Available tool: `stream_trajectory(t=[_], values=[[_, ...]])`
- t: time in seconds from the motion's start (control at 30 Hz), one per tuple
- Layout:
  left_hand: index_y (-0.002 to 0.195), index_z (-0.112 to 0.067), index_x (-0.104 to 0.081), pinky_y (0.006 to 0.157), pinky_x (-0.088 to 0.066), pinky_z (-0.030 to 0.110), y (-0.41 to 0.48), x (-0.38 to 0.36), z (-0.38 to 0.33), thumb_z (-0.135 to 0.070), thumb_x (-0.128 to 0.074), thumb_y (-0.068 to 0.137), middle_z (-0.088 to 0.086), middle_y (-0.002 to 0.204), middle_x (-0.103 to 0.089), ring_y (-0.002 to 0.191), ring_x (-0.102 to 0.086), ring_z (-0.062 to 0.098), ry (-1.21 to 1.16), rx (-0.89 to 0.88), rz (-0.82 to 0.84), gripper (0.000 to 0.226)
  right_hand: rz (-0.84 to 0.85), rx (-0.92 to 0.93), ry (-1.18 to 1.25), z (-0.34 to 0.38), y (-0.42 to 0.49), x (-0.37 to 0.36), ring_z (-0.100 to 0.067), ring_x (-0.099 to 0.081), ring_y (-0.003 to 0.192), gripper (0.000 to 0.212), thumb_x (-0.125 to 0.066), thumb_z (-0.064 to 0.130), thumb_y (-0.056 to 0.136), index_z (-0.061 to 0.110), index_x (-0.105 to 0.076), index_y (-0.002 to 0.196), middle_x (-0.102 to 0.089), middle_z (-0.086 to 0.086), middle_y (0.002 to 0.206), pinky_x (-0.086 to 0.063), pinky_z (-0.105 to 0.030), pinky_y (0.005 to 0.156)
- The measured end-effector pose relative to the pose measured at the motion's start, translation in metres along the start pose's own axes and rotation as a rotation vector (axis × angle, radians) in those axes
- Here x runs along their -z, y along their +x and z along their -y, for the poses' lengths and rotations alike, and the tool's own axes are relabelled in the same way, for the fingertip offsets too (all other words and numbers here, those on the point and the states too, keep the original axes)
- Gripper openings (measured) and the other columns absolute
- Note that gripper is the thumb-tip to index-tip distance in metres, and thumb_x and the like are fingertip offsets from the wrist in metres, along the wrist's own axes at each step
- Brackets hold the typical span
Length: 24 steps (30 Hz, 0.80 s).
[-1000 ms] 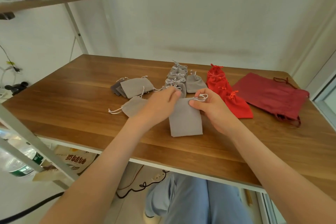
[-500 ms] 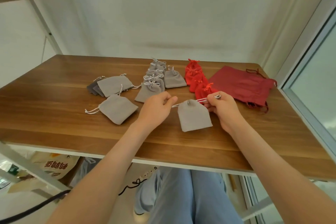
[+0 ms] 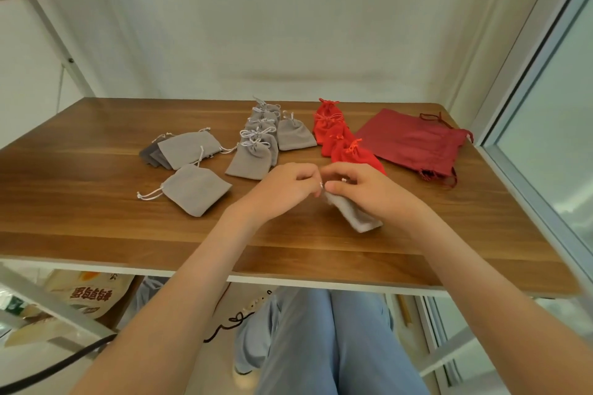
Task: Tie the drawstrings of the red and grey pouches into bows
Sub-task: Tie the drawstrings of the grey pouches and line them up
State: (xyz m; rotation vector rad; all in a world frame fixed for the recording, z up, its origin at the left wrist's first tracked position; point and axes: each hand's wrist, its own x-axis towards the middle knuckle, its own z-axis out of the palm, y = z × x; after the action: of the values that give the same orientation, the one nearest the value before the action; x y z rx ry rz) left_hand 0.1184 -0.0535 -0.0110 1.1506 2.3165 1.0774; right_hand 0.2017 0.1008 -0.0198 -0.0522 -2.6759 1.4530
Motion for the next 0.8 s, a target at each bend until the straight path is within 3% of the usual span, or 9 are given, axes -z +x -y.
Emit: stream_trajectory(t=[0.1,0.2,0.3,0.37,0.43,0.5,0.63,0.73,0.8], values=[[0.068,-0.022,-0.056,0.065,-0.038,0.031,0.004,-0.001,0.000,-0.023,-0.053,0.089,-0.006,0.068,-0.055,0.069,-0.050,0.013,0.110,0.002,-0.094,0.021,0.006,-0.051,-0.009,-0.003,0.001,-0.005,0.002,-0.052,0.066,0.009,-0.061,0.015,0.091,0.014,-0.067,0.097,-0.060,0.011,0.076,-0.041,-0.020,0.068],[0.064,-0.022,-0.048,0.054,-0.031,0.028,0.005,-0.003,0.003,-0.035,-0.055,0.091,-0.007,0.062,-0.048,0.060,-0.044,0.009,0.268,0.041,-0.171,0.032,-0.025,-0.087,-0.062,-0.005,0.002,-0.008,-0.006,-0.055,0.067,0.008,-0.069,0.020,0.084,0.015,-0.064,0.087,-0.059,0.007,0.076,-0.043,-0.023,0.066],[0.062,-0.020,-0.042,0.052,-0.026,0.028,0.007,-0.007,0.003,-0.038,-0.050,0.094,-0.005,0.060,-0.043,0.058,-0.040,0.009,0.291,0.072,-0.234,0.039,-0.079,-0.092,-0.044,-0.005,0.003,-0.011,-0.001,-0.053,0.061,0.010,-0.072,0.023,0.082,0.017,-0.064,0.084,-0.060,0.007,0.073,-0.041,-0.019,0.060],[0.064,-0.018,-0.043,0.055,-0.027,0.028,0.007,-0.010,-0.002,-0.029,-0.047,0.096,-0.004,0.064,-0.043,0.063,-0.041,0.011,0.097,0.133,-0.246,0.034,-0.139,-0.072,-0.058,-0.005,0.005,-0.013,-0.002,-0.054,0.064,0.006,-0.068,0.025,0.085,0.020,-0.065,0.083,-0.063,0.006,0.074,-0.040,-0.021,0.062],[0.068,-0.018,-0.050,0.062,-0.031,0.029,0.008,-0.014,-0.008,-0.019,-0.049,0.090,-0.002,0.072,-0.048,0.072,-0.045,0.014,-0.267,0.226,-0.228,0.022,-0.203,-0.049,-0.068,-0.005,0.008,-0.016,-0.009,-0.058,0.078,0.009,-0.061,0.026,0.090,0.020,-0.066,0.086,-0.066,0.002,0.083,-0.043,-0.031,0.069],[0.074,-0.019,-0.057,0.072,-0.038,0.031,0.009,-0.019,-0.008,-0.015,-0.047,0.088,0.000,0.085,-0.057,0.084,-0.051,0.018,-0.367,0.276,-0.250,0.018,-0.273,-0.045,-0.074,-0.005,0.010,-0.021,-0.016,-0.060,0.086,0.016,-0.058,0.033,0.092,0.018,-0.063,0.088,-0.067,-0.003,0.088,-0.046,-0.036,0.073],[0.107,-0.013,-0.060,0.095,-0.041,0.044,0.014,-0.027,-0.003,-0.019,-0.036,0.096,0.010,0.116,-0.057,0.112,-0.048,0.028,0.106,0.319,-0.320,0.027,-0.333,-0.032,-0.275,-0.011,0.014,-0.033,-0.018,-0.055,0.074,0.018,-0.056,0.032,0.093,0.017,-0.054,0.085,-0.059,-0.001,0.077,-0.043,-0.034,0.062],[0.114,-0.007,-0.052,0.091,-0.042,0.043,0.013,-0.031,-0.009,-0.021,-0.035,0.098,0.014,0.117,-0.054,0.112,-0.048,0.030,0.349,0.338,-0.326,0.027,-0.295,0.022,-0.445,-0.014,0.017,-0.042,-0.023,-0.051,0.077,0.012,-0.053,0.023,0.093,0.012,-0.056,0.094,-0.052,-0.004,0.080,-0.040,-0.037,0.064],[0.111,-0.008,-0.048,0.079,-0.042,0.039,0.012,-0.035,-0.012,-0.019,-0.034,0.099,0.014,0.112,-0.057,0.105,-0.053,0.031,0.374,0.333,-0.372,0.022,-0.296,0.051,-0.467,-0.013,0.018,-0.045,-0.022,-0.048,0.080,0.015,-0.050,0.020,0.093,0.010,-0.058,0.102,-0.049,-0.004,0.082,-0.040,-0.037,0.067]])
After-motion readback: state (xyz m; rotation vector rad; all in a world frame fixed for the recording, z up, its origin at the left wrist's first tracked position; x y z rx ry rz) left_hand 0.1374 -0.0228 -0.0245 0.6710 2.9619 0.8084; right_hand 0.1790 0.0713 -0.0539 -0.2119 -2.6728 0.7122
